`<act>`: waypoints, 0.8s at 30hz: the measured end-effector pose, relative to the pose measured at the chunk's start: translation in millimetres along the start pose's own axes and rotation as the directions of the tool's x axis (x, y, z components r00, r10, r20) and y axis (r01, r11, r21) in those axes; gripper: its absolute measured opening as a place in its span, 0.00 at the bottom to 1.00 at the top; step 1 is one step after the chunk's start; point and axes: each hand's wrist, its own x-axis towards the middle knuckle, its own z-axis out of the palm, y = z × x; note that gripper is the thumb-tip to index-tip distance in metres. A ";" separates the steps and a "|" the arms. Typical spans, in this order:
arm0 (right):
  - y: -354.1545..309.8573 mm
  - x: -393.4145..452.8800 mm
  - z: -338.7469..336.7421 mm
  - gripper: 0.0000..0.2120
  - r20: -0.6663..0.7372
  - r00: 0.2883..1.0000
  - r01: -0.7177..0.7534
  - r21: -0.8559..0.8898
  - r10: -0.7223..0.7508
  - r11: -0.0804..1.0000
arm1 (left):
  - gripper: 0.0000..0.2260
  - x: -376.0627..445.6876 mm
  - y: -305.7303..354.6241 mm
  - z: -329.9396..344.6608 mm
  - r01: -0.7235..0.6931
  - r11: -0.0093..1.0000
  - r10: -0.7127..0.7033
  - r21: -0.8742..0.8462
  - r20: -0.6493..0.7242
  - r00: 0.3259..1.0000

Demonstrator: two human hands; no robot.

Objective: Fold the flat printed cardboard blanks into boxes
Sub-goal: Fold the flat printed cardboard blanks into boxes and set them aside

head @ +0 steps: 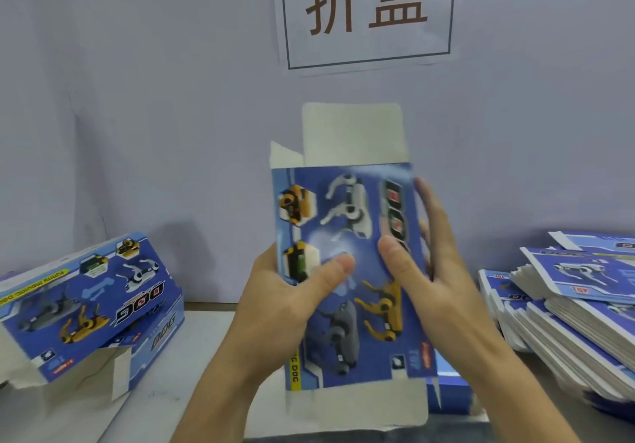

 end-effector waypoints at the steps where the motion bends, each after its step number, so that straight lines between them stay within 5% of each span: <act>1: -1.6 0.5 -2.6 0.35 -0.014 1.000 0.029 0.012 -0.028 1.000 | 0.24 -0.7 0.2 2.0 -0.001 1.000 0.000 0.022 0.026 1.000; 4: 0.3 1.9 -8.1 0.37 -0.037 0.999 -0.010 0.064 0.012 0.998 | 0.17 -1.5 -0.5 6.0 -0.042 0.998 0.037 0.054 0.085 0.996; 7: 3.0 -1.6 -1.6 0.37 -0.037 0.999 -0.029 0.084 0.033 0.996 | 0.22 -0.7 1.2 1.0 0.011 0.999 -0.006 -0.053 0.079 0.997; 12: 4.3 -10.0 26.1 0.34 0.094 0.995 0.028 0.091 -0.037 0.995 | 0.43 4.6 8.6 -4.6 -0.135 0.976 0.086 -0.171 -0.268 0.960; 18: 4.0 -6.6 23.5 0.42 0.107 0.994 -0.017 0.054 0.012 0.998 | 0.28 3.9 8.6 -2.5 -0.244 0.968 0.217 -0.061 -0.293 0.931; 24: 4.8 -4.4 20.1 0.42 0.049 0.999 -0.014 0.069 0.011 0.998 | 0.29 2.9 8.2 11.4 -0.276 0.961 0.268 0.000 -0.233 0.935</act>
